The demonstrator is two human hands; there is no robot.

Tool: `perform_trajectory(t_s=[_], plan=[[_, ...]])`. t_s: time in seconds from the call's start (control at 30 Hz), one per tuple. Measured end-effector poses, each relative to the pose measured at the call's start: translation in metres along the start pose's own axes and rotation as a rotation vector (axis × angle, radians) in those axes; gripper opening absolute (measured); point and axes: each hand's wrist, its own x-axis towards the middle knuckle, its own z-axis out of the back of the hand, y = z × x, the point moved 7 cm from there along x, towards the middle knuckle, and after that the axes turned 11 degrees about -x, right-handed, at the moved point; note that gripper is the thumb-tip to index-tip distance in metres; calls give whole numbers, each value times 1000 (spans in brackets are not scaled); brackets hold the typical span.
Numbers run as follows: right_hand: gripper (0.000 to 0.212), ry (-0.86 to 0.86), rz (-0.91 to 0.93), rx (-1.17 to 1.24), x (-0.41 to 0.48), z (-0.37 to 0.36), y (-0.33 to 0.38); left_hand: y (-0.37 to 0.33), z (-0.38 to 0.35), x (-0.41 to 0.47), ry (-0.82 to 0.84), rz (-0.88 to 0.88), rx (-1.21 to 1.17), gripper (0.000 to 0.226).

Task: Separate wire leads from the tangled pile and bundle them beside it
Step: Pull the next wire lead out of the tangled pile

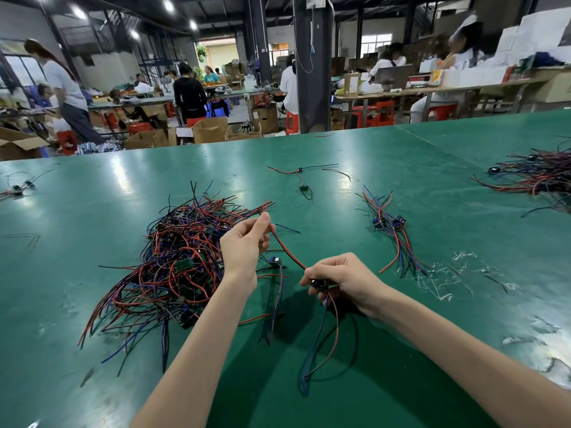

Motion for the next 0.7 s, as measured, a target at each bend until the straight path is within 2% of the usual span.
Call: perform_trajectory(t_s=[0.23,0.37,0.53,0.7], plan=[[22,-162,96,63,1,14,9,25,-28,-18,250,196,74,9],[37,-236,115,65,2,22,9,38,-41,-34,395,224,166,5],[41,-280,138,28,3,25,7,45,-39,-35,349,252,196,6],[31,-278,161,24,2,23,12,35,-34,-28,257,163,140,14]])
